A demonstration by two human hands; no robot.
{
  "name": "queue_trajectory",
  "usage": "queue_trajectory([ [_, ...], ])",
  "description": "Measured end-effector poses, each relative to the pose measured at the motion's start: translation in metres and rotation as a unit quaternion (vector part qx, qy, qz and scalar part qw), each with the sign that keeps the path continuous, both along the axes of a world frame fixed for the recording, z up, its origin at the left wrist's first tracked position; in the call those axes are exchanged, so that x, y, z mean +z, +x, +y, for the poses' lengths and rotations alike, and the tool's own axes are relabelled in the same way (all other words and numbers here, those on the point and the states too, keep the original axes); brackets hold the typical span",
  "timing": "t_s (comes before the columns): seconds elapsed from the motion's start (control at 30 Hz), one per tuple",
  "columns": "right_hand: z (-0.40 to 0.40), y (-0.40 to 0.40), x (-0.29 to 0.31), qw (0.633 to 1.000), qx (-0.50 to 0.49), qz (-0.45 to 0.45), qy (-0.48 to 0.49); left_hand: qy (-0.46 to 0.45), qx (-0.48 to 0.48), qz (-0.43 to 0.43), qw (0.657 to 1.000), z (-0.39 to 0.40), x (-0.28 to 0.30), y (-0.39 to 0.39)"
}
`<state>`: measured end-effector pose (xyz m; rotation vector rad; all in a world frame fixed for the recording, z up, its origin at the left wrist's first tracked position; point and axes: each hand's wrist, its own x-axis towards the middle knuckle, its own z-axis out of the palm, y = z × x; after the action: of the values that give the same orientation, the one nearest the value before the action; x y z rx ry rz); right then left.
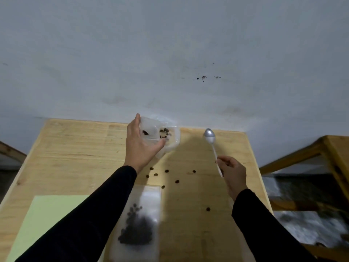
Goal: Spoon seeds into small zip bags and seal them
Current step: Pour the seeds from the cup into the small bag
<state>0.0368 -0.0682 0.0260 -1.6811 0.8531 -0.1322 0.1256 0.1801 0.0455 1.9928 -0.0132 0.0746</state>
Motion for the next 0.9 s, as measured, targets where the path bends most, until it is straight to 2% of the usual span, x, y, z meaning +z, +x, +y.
queue_trajectory([
  [0.13, -0.031, 0.005, -0.02, 0.997, -0.009, 0.045, -0.054, -0.006, 0.014, -0.021, 1.0, -0.021, 0.01, -0.016],
  [0.37, -0.053, 0.018, -0.045, 0.983, 0.056, 0.107, -0.137, 0.0, 0.021, -0.015, 1.0, -0.064, 0.008, -0.045],
  [0.6, -0.053, 0.022, -0.045, 0.973, 0.091, 0.103, -0.185, 0.015, 0.013, -0.002, 1.0, -0.094, 0.006, -0.056],
  [0.73, -0.049, 0.025, -0.03, 0.979, 0.08, 0.057, -0.181, 0.022, 0.003, 0.008, 1.0, -0.105, 0.007, -0.058],
  [0.8, -0.043, 0.032, -0.01, 0.987, 0.085, 0.0, -0.134, 0.023, -0.006, 0.007, 1.0, -0.109, 0.008, -0.059],
  [0.9, -0.028, 0.042, 0.033, 0.982, 0.159, -0.1, -0.017, 0.036, -0.016, -0.007, 0.999, -0.113, 0.009, -0.059],
])
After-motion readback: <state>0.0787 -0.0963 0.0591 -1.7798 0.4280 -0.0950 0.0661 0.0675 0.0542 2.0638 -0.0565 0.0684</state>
